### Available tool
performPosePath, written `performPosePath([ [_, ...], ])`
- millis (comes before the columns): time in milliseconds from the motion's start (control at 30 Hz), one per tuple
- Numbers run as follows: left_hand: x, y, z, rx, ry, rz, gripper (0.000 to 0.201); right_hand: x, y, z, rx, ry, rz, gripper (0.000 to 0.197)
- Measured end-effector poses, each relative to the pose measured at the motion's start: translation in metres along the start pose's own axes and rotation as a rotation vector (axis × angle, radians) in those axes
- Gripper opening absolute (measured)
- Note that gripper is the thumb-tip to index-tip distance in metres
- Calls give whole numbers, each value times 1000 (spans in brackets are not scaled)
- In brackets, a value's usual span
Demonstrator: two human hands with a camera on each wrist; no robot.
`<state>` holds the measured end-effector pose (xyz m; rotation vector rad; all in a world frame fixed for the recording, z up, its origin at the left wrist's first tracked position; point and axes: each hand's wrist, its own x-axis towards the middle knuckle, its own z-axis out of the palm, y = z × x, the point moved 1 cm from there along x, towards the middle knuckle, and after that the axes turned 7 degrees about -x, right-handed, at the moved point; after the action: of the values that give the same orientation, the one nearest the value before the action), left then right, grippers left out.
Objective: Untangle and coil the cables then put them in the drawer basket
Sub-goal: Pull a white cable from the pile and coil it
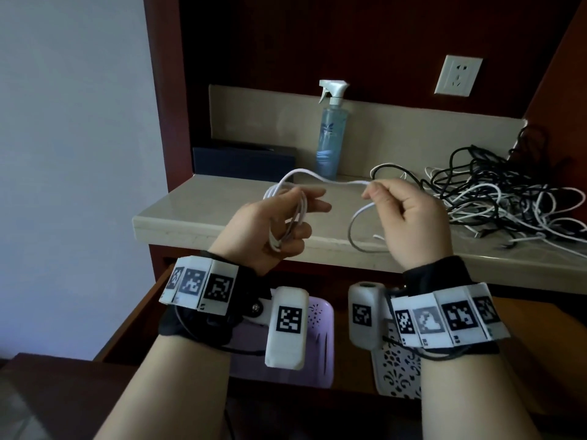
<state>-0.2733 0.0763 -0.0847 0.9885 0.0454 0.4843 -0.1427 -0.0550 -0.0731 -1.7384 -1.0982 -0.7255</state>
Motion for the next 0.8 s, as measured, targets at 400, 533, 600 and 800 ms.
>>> performPosePath([
  [400, 0, 7, -2, -53, -45, 46, 40, -9, -17, 19, -228, -422, 98, 29],
  [533, 2, 10, -7, 2, 78, 163, 37, -11, -13, 23, -233, -487, 69, 27],
  [600, 4, 13, -9, -52, 145, 210, 33, -11, -10, 24, -273, -454, 52, 19],
  [800, 12, 17, -21, -355, 247, 311, 25, -9, -6, 18, -162, -471, 78, 6],
])
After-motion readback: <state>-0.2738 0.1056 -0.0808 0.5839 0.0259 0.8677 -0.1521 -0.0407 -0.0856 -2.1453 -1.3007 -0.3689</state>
